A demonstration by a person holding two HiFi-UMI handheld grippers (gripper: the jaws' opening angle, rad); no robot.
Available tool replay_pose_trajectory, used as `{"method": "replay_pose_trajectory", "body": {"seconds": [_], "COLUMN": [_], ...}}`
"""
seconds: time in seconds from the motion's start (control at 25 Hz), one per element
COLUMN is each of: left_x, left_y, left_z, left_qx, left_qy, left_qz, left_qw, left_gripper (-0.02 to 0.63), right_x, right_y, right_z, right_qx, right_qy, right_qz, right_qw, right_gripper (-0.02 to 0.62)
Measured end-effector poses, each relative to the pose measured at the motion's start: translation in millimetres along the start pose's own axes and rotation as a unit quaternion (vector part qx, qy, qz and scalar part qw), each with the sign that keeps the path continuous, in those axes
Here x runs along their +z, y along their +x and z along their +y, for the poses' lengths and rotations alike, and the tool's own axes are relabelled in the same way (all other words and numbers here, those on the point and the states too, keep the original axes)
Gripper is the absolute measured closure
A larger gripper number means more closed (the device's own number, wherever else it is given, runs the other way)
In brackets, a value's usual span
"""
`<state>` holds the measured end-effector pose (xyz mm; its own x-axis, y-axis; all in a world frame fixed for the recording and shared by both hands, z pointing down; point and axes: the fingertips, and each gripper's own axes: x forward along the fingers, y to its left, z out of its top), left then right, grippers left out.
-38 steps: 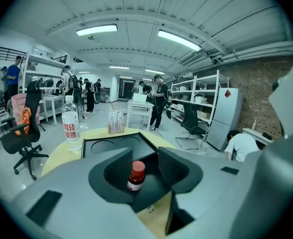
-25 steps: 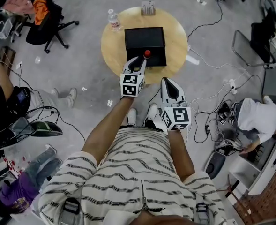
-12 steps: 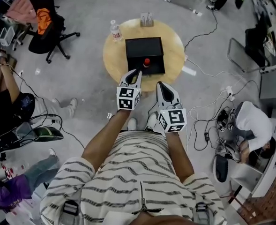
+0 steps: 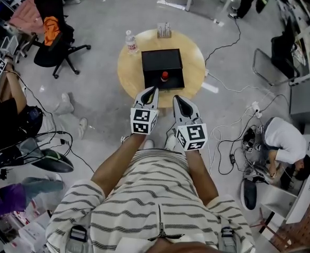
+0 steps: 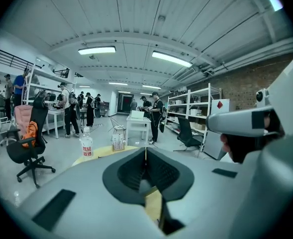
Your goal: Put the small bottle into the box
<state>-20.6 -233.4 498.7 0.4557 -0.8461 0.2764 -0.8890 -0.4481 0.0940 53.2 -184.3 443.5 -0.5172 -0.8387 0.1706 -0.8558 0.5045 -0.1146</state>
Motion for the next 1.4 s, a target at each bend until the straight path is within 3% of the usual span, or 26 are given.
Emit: {"method": "replay_pose_trajectory", "body": {"seconds": [0.84, 1.4], "left_x": [20.2, 11.5], "left_y": [-41.1, -59.9], "left_z": [-9.6, -18.5], "left_qx": [-0.004, -0.007], "left_qy": [0.034, 0.025], "left_qz": [-0.023, -0.026], "left_qw": [0.9992, 0.9993], "left_gripper": [0.584, 0.584], "right_x": [11.1, 0.6], "right_y": [-0.8, -15.7], "right_z": [3.0, 2.8], "right_qx": [-0.002, -0.011], "right_qy": [0.006, 0.005], "right_qz": [-0.003, -0.009], "right_qw": [1.000, 1.000], "right_gripper": [0.577, 0.577]}}
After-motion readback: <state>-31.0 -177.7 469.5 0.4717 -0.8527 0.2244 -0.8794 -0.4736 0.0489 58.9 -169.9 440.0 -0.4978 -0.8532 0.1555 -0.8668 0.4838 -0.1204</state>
